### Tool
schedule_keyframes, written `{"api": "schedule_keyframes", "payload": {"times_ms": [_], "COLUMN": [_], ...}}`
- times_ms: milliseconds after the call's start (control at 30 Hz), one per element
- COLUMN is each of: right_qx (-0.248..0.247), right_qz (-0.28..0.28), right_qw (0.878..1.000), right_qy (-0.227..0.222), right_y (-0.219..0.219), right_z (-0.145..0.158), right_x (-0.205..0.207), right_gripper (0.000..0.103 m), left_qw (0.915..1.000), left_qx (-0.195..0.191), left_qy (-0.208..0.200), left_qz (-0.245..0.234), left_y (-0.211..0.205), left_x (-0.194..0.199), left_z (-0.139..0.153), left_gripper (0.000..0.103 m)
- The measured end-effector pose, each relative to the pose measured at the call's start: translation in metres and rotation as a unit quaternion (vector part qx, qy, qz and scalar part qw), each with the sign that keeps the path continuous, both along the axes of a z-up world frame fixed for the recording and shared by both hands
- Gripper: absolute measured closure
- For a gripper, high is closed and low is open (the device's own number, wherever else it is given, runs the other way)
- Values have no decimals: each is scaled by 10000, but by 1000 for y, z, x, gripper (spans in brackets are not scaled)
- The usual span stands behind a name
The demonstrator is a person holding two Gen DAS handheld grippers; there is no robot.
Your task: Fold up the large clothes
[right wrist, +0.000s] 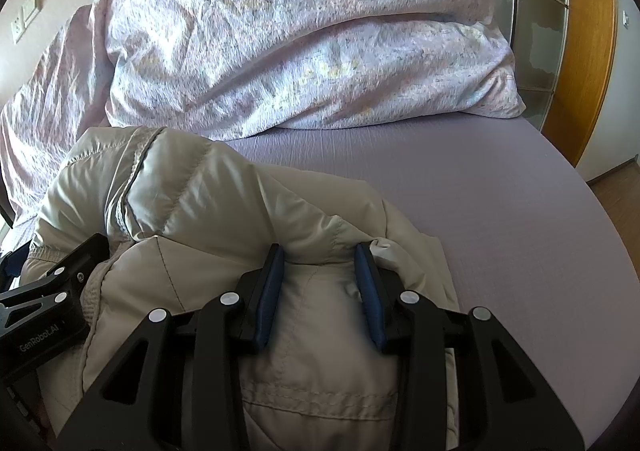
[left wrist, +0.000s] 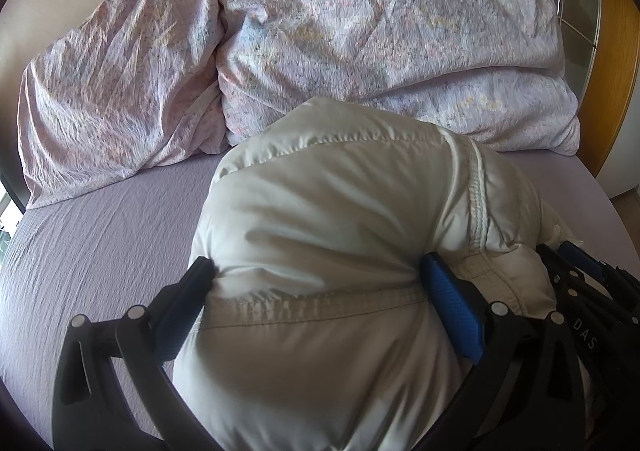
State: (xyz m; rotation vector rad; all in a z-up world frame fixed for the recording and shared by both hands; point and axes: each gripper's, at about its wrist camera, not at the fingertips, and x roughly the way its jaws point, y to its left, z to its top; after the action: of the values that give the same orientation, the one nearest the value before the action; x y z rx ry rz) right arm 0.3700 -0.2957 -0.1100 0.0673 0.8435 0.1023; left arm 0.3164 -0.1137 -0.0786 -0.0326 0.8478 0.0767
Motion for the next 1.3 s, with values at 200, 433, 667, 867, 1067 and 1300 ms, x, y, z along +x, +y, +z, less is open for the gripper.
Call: {"api": "schedule_keyframes", "payload": {"times_ms": [200, 433, 667, 867, 1067, 1300], "right_qx": [47, 199, 618, 909, 805, 711], "right_qz": [2, 86, 94, 23, 31, -8], "right_qw": [10000, 9993, 9977, 9947, 9937, 9943], "right_qy": [-8, 318, 262, 483, 773, 792], "right_y": [-1, -9, -36, -45, -36, -29], "right_z": [0, 11, 33, 26, 14, 11], "right_x": [0, 5, -23, -31, -23, -23], "right_gripper": [64, 64, 64, 64, 64, 64], "left_qw": [10000, 9999, 9995, 9991, 9978, 9979], "left_qx": [3, -61, -246, -347, -598, -611], "left_qy": [-6, 108, 73, 129, 199, 103], "left_qz": [14, -16, -159, -206, -195, -183], "left_y": [0, 2, 13, 13, 20, 22], "left_x": [0, 0, -19, -24, -19, -16], "left_z": [0, 8, 31, 30, 19, 8], "left_gripper": [2, 2, 2, 2, 2, 2]}}
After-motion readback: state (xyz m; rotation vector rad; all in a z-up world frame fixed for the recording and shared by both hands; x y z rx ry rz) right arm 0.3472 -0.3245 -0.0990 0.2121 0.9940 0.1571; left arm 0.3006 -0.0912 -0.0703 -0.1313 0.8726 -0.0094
